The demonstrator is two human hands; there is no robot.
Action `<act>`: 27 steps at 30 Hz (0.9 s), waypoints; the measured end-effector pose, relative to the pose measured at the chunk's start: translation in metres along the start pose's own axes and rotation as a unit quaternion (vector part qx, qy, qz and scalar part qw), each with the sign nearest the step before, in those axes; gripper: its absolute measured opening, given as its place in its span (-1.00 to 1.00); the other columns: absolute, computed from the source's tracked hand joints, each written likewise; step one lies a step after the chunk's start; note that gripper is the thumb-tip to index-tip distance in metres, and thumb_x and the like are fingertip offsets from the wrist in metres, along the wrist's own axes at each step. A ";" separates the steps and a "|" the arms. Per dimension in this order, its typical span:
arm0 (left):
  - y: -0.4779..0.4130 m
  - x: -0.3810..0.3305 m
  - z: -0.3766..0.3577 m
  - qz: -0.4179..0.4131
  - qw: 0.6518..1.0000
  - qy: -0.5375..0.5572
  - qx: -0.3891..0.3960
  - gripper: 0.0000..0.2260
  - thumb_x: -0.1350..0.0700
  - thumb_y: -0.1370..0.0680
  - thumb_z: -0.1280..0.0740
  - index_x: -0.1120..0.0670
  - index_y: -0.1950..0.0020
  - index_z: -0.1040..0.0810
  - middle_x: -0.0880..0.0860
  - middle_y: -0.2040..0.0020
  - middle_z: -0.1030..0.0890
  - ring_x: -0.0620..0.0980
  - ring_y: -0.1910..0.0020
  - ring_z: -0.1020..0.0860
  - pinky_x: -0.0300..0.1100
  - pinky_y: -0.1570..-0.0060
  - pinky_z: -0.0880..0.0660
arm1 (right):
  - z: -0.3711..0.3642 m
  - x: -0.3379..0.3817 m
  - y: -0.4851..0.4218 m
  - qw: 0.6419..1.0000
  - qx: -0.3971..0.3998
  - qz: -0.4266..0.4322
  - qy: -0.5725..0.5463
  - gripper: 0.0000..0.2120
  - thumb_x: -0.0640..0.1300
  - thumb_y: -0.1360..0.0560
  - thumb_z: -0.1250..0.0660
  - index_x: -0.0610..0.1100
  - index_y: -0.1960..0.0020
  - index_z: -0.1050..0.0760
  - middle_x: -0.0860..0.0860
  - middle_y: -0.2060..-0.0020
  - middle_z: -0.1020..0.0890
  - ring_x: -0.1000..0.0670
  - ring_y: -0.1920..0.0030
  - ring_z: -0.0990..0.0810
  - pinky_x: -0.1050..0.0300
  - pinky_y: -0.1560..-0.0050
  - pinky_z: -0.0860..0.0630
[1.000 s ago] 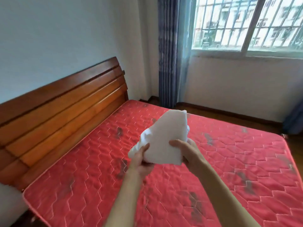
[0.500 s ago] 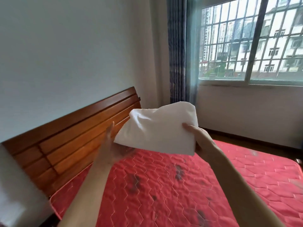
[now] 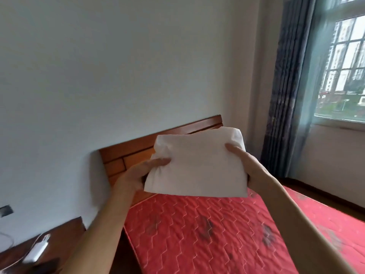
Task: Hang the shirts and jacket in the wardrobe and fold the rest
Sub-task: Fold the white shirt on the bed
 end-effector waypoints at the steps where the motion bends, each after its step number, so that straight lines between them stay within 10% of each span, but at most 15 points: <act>1: 0.006 -0.002 0.026 -0.006 1.000 0.013 -0.014 -0.62 0.12 -0.36 -0.55 0.21 -0.13 -0.62 0.17 0.03 -0.72 0.09 0.13 -0.71 -0.03 0.10 -0.62 | -0.024 -0.002 -0.004 1.000 0.013 0.000 -0.002 -0.59 0.14 -0.43 -0.48 -0.16 -0.08 -0.63 -0.10 0.09 -0.74 -0.12 0.04 -0.71 -0.02 -0.04 -0.62; 4: 0.037 -0.011 0.096 -0.014 0.998 0.022 -0.056 -0.36 0.03 -0.16 -0.68 0.18 -0.18 -0.62 0.18 -0.05 -0.71 0.12 0.04 -0.70 -0.02 0.05 -0.63 | -0.103 -0.009 -0.011 0.999 0.053 -0.002 -0.006 -0.60 0.20 -0.44 -0.45 -0.12 -0.03 -0.64 -0.09 0.10 -0.74 -0.10 0.08 -0.71 0.05 0.10 -0.61; 10: 0.112 -0.026 0.236 -0.041 0.983 0.039 -0.176 -0.70 0.01 -0.50 -0.45 0.13 -0.17 -0.61 0.14 -0.01 -0.72 0.07 0.07 -0.72 -0.02 0.00 -0.58 | -0.265 -0.033 -0.016 0.993 0.119 0.018 0.014 -0.61 0.15 -0.46 -0.44 -0.16 -0.06 -0.62 -0.12 0.10 -0.73 -0.14 0.12 -0.70 0.00 0.10 -0.63; 22: 0.274 0.004 0.454 -0.076 0.905 0.085 -0.410 -0.57 0.03 -0.33 -0.57 0.21 -0.11 -0.66 0.23 -0.07 -0.69 0.18 0.01 -0.70 0.06 -0.18 -0.56 | -0.556 -0.114 0.010 0.947 0.319 -0.033 -0.009 -0.77 -0.06 -0.54 -0.40 -0.22 -0.08 -0.59 -0.16 0.08 -0.71 -0.18 0.09 -0.68 -0.12 0.01 -0.63; 27: 0.324 0.017 0.518 -0.112 0.837 0.100 -0.527 -0.92 0.18 -0.55 -0.41 0.19 0.07 -0.63 0.18 0.14 -0.72 0.02 0.31 -0.70 -0.19 0.39 -0.61 | -0.662 -0.146 0.025 0.904 0.425 -0.048 -0.021 -0.77 -0.13 -0.54 -0.39 -0.25 -0.12 -0.59 -0.16 0.06 -0.73 -0.12 0.14 -0.71 -0.03 0.10 -0.67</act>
Point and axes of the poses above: each hand's wrist, its own y-axis away from the middle knuckle, its own z-axis out of the back of the hand, x = y × z, the point moved 8 cm from there along -y, towards the middle knuckle
